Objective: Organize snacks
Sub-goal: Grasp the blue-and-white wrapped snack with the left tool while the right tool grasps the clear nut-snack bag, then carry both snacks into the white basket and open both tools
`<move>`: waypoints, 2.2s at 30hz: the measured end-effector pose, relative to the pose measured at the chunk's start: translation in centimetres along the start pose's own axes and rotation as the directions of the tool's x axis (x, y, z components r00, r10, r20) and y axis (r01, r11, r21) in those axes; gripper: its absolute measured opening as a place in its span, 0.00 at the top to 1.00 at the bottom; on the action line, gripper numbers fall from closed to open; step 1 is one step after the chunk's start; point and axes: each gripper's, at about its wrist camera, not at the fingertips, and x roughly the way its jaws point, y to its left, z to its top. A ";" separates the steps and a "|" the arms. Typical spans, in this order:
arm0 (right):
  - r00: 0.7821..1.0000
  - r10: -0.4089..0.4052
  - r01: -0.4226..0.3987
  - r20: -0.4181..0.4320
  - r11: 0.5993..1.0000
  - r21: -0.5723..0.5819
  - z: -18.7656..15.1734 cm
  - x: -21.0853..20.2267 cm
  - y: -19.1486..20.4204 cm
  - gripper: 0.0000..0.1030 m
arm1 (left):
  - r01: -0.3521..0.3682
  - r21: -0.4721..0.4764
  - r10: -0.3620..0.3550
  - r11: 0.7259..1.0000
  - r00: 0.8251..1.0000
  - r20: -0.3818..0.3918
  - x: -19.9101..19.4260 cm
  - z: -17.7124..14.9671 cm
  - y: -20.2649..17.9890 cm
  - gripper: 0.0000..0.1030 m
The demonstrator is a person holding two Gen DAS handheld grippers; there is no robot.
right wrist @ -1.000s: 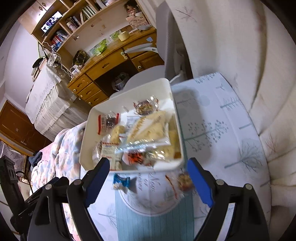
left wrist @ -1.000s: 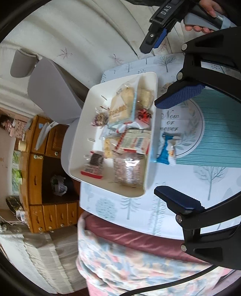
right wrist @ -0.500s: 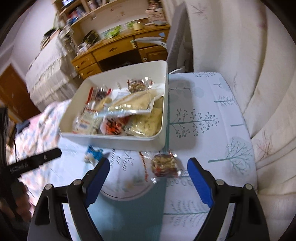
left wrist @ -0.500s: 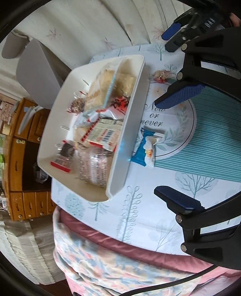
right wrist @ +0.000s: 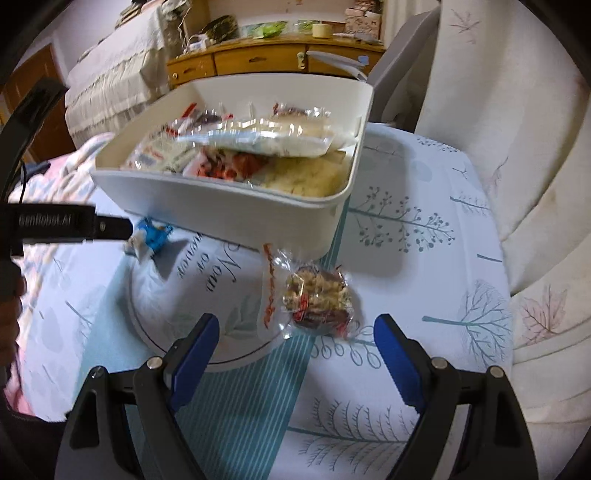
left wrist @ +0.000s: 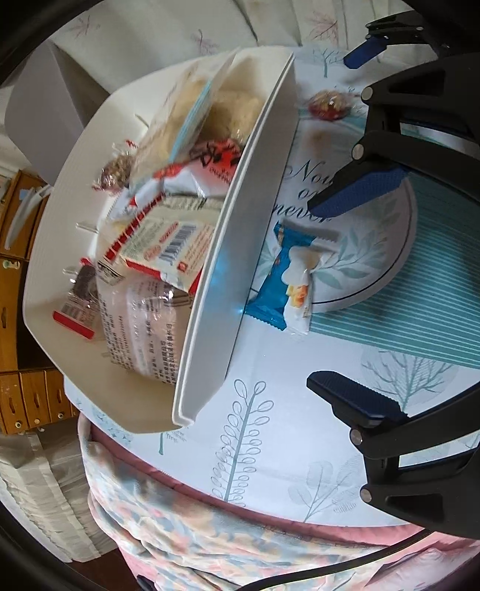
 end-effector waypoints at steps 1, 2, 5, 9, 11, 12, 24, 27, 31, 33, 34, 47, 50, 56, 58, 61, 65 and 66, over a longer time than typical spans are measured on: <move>1.000 -0.013 0.013 0.001 1.000 -0.011 -0.1 0.4 0.0 0.16 | -0.002 -0.001 0.002 1.000 1.000 -0.002 0.3 0.1 0.0 0.18; 1.000 -0.022 0.022 0.002 1.000 -0.019 -0.1 0.7 0.0 0.16 | -0.006 -0.001 0.006 1.000 1.000 -0.006 0.7 0.2 0.1 0.18; 0.999 -0.034 0.034 0.002 0.999 -0.029 -0.1 1.5 -0.1 0.16 | -0.025 0.010 0.025 1.000 1.000 -0.017 1.9 0.4 0.1 0.18; 0.999 -0.031 0.031 -0.008 0.999 -0.033 -0.1 2.5 -0.3 0.23 | -0.036 0.015 0.036 0.999 0.999 -0.018 2.9 0.6 0.1 0.18; 0.999 -0.028 0.027 -0.022 0.999 -0.041 -0.1 3.2 -0.4 0.30 | -0.031 0.016 0.032 0.999 0.999 -0.020 3.2 0.7 0.1 0.18; 0.999 -0.026 0.025 -0.024 0.999 -0.046 -0.1 3.4 -0.5 0.34 | -0.031 0.020 0.031 0.999 0.999 -0.021 3.3 0.8 0.1 0.18; 0.999 -0.033 0.031 -0.015 0.995 -0.099 -0.2 3.8 -0.3 0.50 | -0.016 0.070 0.017 0.997 1.000 -0.023 4.5 1.2 -0.8 0.38; 0.999 -0.030 0.027 -0.020 0.993 -0.116 -0.3 3.7 -0.1 0.52 | -0.011 0.071 0.014 0.997 0.999 -0.048 5.1 1.0 -1.3 0.46; 0.999 0.000 -0.004 -0.033 0.991 -0.132 -0.4 3.4 0.3 0.56 | 0.007 0.063 -0.004 0.998 0.999 -0.051 5.0 0.4 -1.6 0.56; 0.999 0.019 -0.024 -0.038 0.989 -0.147 -0.5 3.1 0.8 0.57 | 0.019 0.060 -0.015 0.998 0.998 -0.059 4.9 -0.4 -1.6 0.60; 0.999 0.029 -0.035 -0.040 0.987 -0.155 -0.6 2.8 1.2 0.57 | 0.023 0.062 -0.019 0.998 0.998 -0.065 4.8 -0.6 -1.6 0.60; 0.982 0.186 -0.190 -0.039 0.954 -0.234 -0.2 -0.5 7.0 0.57 | 0.042 0.059 -0.037 0.997 0.996 -0.080 -0.3 -4.1 0.0 0.61; 0.975 0.221 -0.216 -0.007 0.945 -0.244 1.2 -1.7 8.1 0.57 | 0.028 0.069 -0.024 0.997 0.998 -0.052 -2.5 -4.1 0.6 0.61; 0.959 0.274 -0.250 0.072 0.938 -0.242 4.0 -4.1 10.3 0.57 | 0.000 0.085 -0.001 0.996 1.000 0.016 -6.2 -1.9 2.3 0.61; 0.954 0.286 -0.259 0.090 0.937 -0.233 5.2 -4.2 10.5 0.57 | -0.009 0.086 0.006 0.996 0.999 0.039 -7.5 -1.1 3.1 0.61; 0.947 0.295 -0.263 0.132 0.941 -0.215 7.4 -4.7 10.9 0.57 | -0.007 0.085 0.001 0.996 0.998 0.064 -8.8 0.5 3.7 0.61; 0.940 0.285 -0.252 0.187 0.951 -0.181 9.8 -5.2 11.2 0.57 | -0.009 0.102 -0.001 0.995 0.995 0.100 -9.9 3.1 3.8 0.61; 0.939 0.283 -0.251 0.197 0.953 -0.173 10.3 -5.2 11.1 0.57 | -0.006 0.111 -0.006 0.994 0.994 0.112 -10.1 3.8 3.8 0.61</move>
